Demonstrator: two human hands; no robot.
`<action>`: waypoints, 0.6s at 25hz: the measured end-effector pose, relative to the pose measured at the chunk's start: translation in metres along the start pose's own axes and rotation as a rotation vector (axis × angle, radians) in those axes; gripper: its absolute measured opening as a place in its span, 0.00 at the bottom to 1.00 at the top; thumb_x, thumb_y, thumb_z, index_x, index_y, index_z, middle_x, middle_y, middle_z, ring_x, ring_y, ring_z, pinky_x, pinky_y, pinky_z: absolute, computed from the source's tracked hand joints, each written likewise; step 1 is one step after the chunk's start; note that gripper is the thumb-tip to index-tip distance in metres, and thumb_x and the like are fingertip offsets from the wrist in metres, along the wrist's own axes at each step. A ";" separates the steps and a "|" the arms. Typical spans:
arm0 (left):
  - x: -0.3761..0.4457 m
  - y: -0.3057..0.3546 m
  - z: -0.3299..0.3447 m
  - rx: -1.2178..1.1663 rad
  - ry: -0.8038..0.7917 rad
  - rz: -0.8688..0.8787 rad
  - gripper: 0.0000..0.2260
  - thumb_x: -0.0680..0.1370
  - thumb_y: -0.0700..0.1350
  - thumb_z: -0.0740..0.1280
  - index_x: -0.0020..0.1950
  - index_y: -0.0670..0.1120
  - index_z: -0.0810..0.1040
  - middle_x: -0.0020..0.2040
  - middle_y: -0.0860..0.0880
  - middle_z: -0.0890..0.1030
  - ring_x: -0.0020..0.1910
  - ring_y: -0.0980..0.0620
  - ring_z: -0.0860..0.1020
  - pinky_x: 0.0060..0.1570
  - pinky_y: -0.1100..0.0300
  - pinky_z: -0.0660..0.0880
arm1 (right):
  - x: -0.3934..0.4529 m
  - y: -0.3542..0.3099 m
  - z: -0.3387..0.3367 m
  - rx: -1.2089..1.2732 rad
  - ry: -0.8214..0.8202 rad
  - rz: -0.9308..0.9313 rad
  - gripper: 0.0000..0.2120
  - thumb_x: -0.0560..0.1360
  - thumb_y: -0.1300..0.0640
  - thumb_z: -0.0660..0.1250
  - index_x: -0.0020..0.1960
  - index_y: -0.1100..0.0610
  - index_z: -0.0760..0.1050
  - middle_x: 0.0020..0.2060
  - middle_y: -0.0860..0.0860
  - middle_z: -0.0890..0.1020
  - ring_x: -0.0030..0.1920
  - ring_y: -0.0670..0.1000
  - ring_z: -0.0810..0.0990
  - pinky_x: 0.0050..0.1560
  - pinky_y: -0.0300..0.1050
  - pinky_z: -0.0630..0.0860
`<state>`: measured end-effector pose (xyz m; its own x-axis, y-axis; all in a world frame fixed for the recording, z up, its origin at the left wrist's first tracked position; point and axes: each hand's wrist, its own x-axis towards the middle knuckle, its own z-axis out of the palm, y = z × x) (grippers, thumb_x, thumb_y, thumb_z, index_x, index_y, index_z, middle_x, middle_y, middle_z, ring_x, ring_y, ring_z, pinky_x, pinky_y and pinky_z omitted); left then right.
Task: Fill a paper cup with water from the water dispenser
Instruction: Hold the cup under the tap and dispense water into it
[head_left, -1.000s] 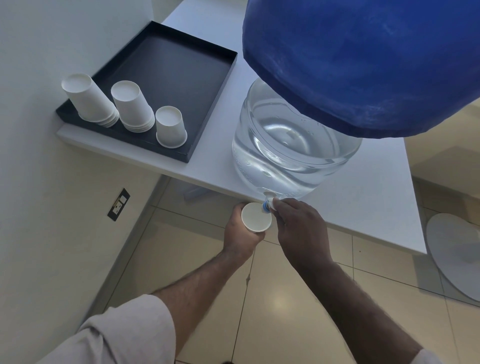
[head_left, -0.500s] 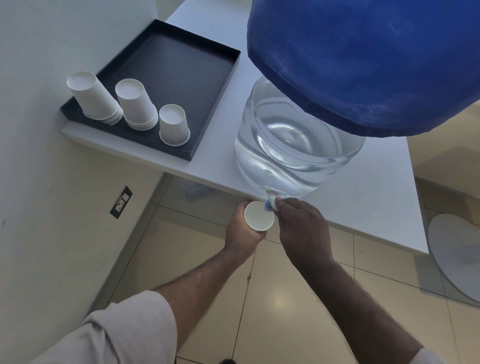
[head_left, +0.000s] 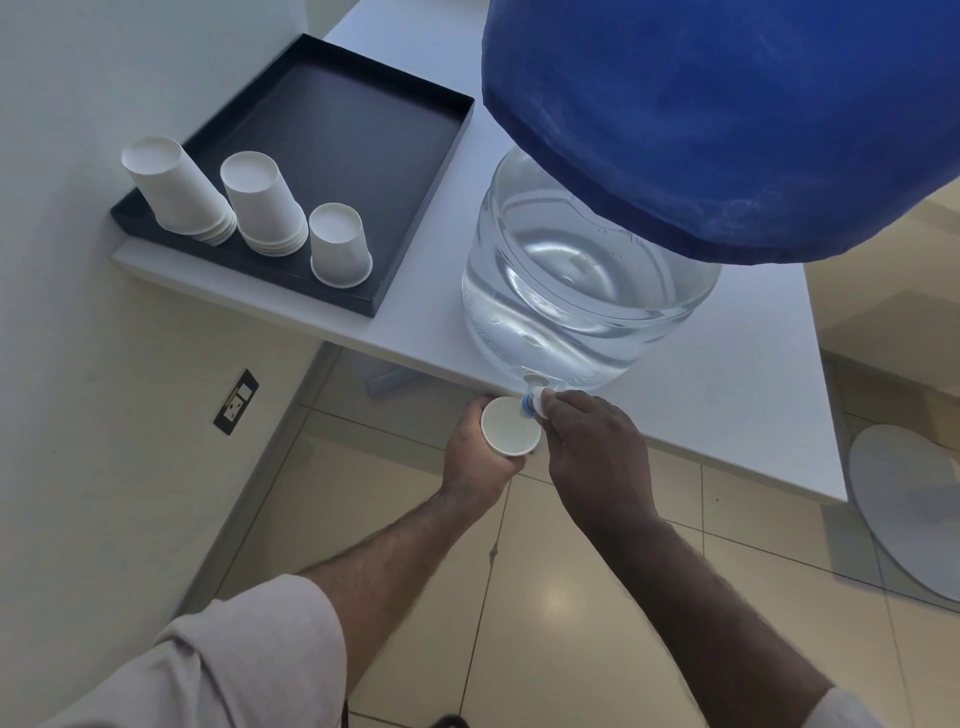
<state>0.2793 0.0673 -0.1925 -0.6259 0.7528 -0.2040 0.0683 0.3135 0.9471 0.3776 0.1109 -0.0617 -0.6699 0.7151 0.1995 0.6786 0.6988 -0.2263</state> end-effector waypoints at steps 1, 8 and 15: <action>0.000 0.000 0.000 0.002 -0.001 -0.002 0.32 0.63 0.43 0.82 0.57 0.61 0.69 0.46 0.65 0.78 0.45 0.73 0.76 0.48 0.66 0.78 | -0.001 0.000 0.000 -0.001 -0.001 0.003 0.09 0.76 0.62 0.68 0.55 0.62 0.81 0.45 0.53 0.85 0.43 0.58 0.81 0.44 0.47 0.75; 0.001 0.001 0.001 -0.012 0.007 0.013 0.32 0.62 0.44 0.83 0.58 0.60 0.71 0.47 0.63 0.79 0.47 0.65 0.78 0.45 0.70 0.76 | -0.001 -0.001 0.000 0.002 -0.010 0.014 0.08 0.77 0.61 0.67 0.55 0.61 0.81 0.44 0.53 0.85 0.42 0.58 0.80 0.43 0.46 0.73; 0.000 0.002 0.001 -0.021 0.014 0.023 0.32 0.61 0.46 0.84 0.58 0.60 0.70 0.47 0.63 0.79 0.48 0.64 0.78 0.50 0.62 0.80 | 0.000 -0.003 -0.002 -0.004 -0.020 0.024 0.07 0.78 0.61 0.65 0.52 0.61 0.81 0.43 0.53 0.84 0.42 0.58 0.80 0.43 0.48 0.74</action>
<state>0.2803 0.0679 -0.1912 -0.6353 0.7513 -0.1789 0.0668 0.2842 0.9564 0.3762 0.1085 -0.0590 -0.6595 0.7311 0.1748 0.6956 0.6816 -0.2271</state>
